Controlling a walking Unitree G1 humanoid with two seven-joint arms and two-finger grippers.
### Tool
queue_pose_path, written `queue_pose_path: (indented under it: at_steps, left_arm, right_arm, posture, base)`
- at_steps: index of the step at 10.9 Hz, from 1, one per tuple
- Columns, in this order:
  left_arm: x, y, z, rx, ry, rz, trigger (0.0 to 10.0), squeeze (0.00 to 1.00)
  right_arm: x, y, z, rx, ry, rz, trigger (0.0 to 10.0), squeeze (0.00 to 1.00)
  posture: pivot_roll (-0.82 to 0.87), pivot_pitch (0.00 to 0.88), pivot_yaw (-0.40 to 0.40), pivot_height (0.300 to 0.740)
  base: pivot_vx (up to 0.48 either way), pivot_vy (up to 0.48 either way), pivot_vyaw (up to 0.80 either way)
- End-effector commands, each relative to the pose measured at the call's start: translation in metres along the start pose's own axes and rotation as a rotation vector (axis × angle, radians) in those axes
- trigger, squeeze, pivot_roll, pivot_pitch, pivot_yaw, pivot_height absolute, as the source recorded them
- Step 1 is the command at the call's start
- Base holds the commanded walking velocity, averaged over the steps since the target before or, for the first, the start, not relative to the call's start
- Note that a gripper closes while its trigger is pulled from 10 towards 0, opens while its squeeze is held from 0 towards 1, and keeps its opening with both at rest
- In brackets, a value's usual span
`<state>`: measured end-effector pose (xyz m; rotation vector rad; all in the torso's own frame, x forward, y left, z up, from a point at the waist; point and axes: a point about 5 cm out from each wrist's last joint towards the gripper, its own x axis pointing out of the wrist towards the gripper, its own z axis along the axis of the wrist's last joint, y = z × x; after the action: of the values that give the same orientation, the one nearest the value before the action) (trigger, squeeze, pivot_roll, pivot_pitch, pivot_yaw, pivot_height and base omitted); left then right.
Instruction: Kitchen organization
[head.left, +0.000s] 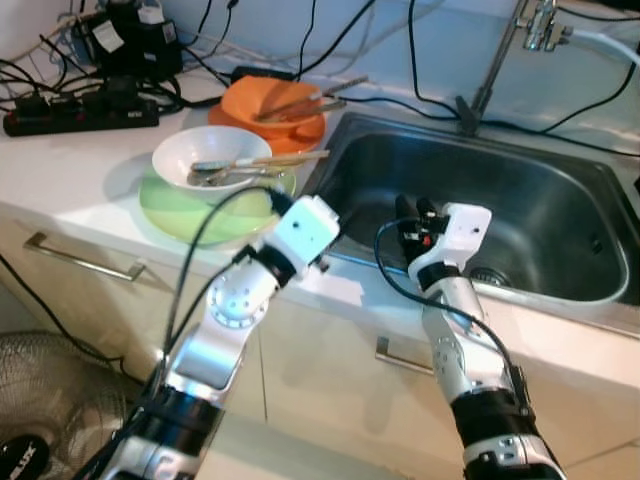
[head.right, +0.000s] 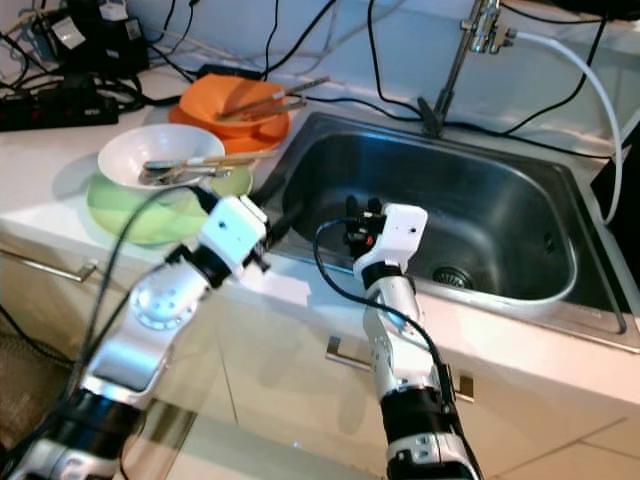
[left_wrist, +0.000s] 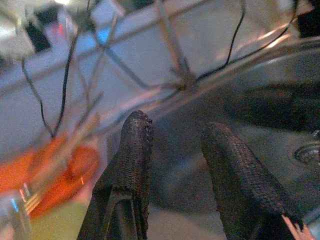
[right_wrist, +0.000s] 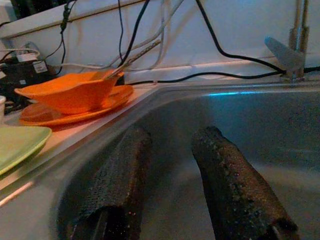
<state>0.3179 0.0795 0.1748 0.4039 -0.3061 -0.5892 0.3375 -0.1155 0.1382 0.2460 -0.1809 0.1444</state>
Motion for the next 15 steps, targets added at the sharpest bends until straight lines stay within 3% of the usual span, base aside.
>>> queue_pose_path:
  at_steps: [1,4,6,9,15]
  left_arm:
    - [0.004,0.004,-0.006,-0.008,0.022,0.03,10.0,0.0]
    - [0.017,0.018,-0.016,0.099,0.066,0.109,10.0,0.0]
    - [0.028,0.031,-0.013,0.22,0.065,0.191,10.0,0.0]
    - [0.028,0.041,-0.011,0.289,0.067,0.249,10.0,0.0]
    - [0.009,0.021,-0.012,0.331,0.052,0.165,10.0,0.0]
  right_arm:
    - [0.002,-0.002,0.003,-0.004,-0.013,-0.011,10.0,0.0]
    - [0.002,-0.003,0.002,-0.006,-0.014,-0.012,10.0,0.0]
    - [0.001,-0.003,0.003,-0.007,-0.016,-0.014,10.0,0.0]
    - [0.001,-0.004,0.002,-0.008,-0.014,-0.017,10.0,0.0]
    - [0.001,-0.004,0.001,-0.008,-0.008,-0.015,10.0,0.0]
  posture:
    - [0.22,0.024,-0.064,0.74]
    - [0.22,0.024,-0.064,0.74]
    - [0.21,0.024,-0.061,0.74]
    - [0.21,0.027,-0.063,0.74]
    - [0.21,0.032,-0.069,0.74]
  base:
    - [0.0,0.0,0.0]
    - [0.0,0.0,0.0]
    - [0.0,0.0,0.0]
    - [0.0,0.0,0.0]
    - [0.0,0.0,0.0]
